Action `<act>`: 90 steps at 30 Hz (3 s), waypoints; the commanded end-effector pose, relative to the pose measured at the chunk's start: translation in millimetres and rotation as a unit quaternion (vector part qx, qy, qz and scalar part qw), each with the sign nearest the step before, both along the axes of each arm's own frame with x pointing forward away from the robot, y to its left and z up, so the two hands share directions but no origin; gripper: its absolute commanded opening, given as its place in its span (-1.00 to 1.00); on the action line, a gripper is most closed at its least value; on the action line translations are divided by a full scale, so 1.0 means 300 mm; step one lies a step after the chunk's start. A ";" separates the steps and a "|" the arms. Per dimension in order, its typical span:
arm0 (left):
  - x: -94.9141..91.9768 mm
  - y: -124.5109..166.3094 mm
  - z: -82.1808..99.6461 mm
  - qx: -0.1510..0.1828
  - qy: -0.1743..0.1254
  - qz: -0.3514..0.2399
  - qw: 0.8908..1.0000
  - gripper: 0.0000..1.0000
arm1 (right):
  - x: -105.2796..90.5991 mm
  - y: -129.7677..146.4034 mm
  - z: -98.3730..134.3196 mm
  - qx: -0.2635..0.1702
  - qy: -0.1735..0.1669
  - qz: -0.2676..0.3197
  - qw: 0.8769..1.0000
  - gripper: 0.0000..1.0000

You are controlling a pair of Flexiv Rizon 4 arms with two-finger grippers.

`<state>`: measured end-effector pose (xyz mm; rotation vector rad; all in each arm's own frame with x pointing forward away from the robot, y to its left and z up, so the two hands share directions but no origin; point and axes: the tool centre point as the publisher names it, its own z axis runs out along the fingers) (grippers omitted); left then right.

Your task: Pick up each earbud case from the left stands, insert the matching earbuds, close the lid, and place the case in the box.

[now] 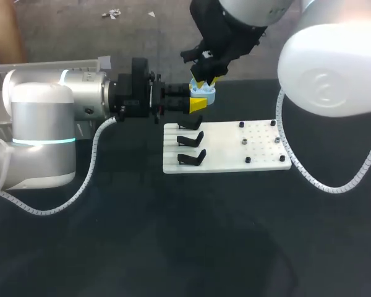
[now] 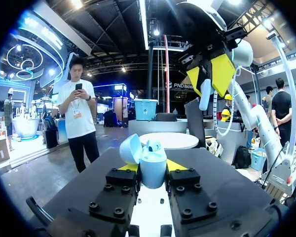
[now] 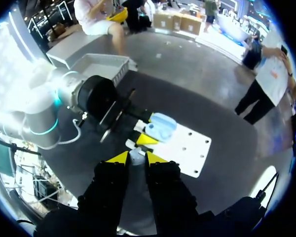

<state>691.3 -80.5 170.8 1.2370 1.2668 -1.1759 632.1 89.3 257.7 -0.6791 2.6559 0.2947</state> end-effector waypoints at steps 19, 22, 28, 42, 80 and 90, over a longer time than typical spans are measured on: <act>-0.003 -0.001 -0.004 -0.003 -0.002 0.002 1.000 -1.00 | 0.115 0.018 -0.062 -0.020 0.040 -0.001 0.999 -1.00; -0.003 -0.001 -0.004 -0.003 -0.002 0.002 1.000 -1.00 | 0.117 0.019 -0.070 -0.019 0.035 0.004 0.999 -1.00; -0.003 -0.001 -0.004 -0.003 -0.002 0.002 1.000 -1.00 | 0.126 0.022 -0.091 -0.022 0.034 0.006 0.999 -1.00; -0.003 -0.001 -0.004 -0.003 -0.002 0.002 1.000 -1.00 | 0.143 0.026 -0.103 -0.028 0.019 0.004 0.999 -1.00; -0.003 -0.001 -0.004 -0.003 -0.002 0.002 1.000 -1.00 | 0.155 0.019 -0.137 -0.031 0.017 -0.003 0.999 -1.00; -0.003 -0.001 -0.004 -0.003 -0.002 0.002 1.000 -1.00 | 0.159 0.020 -0.143 -0.034 0.020 -0.001 0.999 -1.00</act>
